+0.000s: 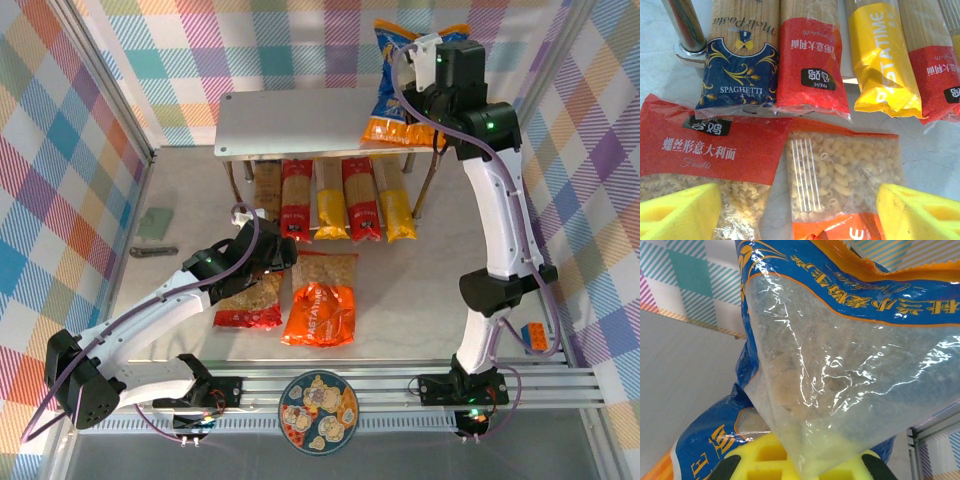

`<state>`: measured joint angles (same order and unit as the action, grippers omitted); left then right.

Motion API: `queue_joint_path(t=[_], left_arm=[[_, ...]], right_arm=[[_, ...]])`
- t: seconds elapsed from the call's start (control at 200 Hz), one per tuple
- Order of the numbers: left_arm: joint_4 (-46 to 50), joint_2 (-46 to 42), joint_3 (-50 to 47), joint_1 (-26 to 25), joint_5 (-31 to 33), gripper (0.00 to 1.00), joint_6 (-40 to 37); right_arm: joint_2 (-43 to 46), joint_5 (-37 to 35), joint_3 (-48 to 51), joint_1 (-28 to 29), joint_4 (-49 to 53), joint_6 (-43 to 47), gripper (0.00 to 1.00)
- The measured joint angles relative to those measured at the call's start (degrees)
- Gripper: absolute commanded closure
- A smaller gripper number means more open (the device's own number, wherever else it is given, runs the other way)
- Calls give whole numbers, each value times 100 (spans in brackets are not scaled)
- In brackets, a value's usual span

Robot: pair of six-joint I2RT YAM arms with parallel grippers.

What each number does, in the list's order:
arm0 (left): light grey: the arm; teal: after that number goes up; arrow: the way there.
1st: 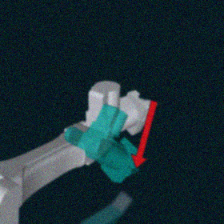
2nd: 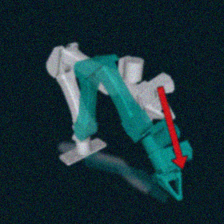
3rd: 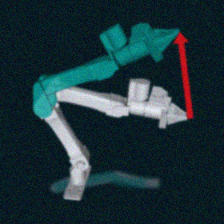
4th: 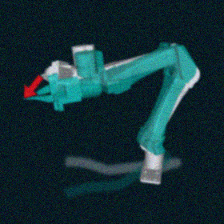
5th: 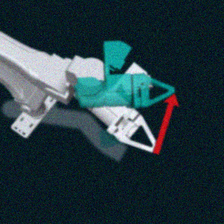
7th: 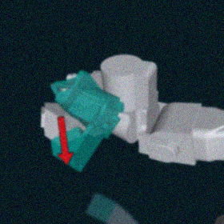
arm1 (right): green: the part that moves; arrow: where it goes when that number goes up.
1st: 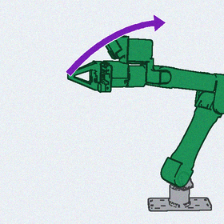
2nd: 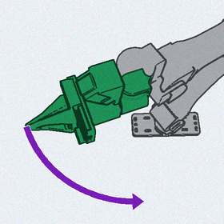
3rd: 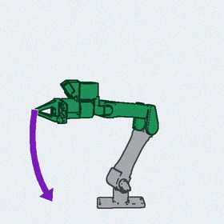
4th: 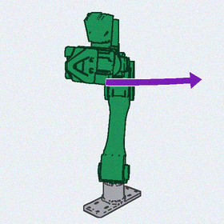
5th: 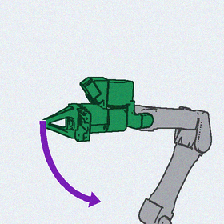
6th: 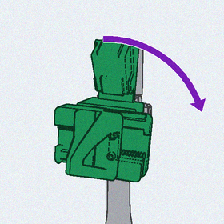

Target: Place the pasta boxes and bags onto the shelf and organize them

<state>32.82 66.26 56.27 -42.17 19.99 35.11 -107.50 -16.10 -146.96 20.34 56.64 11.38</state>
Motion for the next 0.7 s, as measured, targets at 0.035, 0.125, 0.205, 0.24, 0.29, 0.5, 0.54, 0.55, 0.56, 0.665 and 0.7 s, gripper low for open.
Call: queue_joint_path(t=[0.035, 0.125, 0.205, 0.24, 0.29, 0.5, 0.54, 0.55, 0.56, 0.665, 0.7], left_arm=[[0, 0, -7, 0, 0, 19, -2], [0, 0, -33, 0, 0, 19, 0], [-2, 0, -50, 0, 0, 19, 0], [0, 0, -59, 7, 0, 19, 0], [0, 0, -63, 11, 0, 19, 0], [0, 0, -63, 22, -2, 19, -2], [-2, 0, -63, 28, -2, 19, 0], [0, 0, -63, 31, 0, 19, 0], [0, 0, -63, 33, 0, 19, 0], [0, 0, -63, 37, -2, 19, -2], [0, 0, -63, 37, 0, 19, 0]], right_arm=[[-17, 20, 7, -28, -4, -17, 100], [-59, 74, 79, -111, -61, -61, 100], [-101, 127, 144, -170, -122, -111, 100], [-122, 162, 166, -195, -151, -149, 100], [-157, 184, 201, -225, -179, -168, 100], [-240, 317, 339, -245, -387, -168, 100], [-240, 382, 378, -245, -431, -166, 100], [-240, 400, 385, -245, -437, -166, 100], [-240, 420, 389, -245, -448, -164, 100], [-240, 619, 450, -245, -542, -142, 100], [-240, 669, 461, -245, -562, -140, 100]])
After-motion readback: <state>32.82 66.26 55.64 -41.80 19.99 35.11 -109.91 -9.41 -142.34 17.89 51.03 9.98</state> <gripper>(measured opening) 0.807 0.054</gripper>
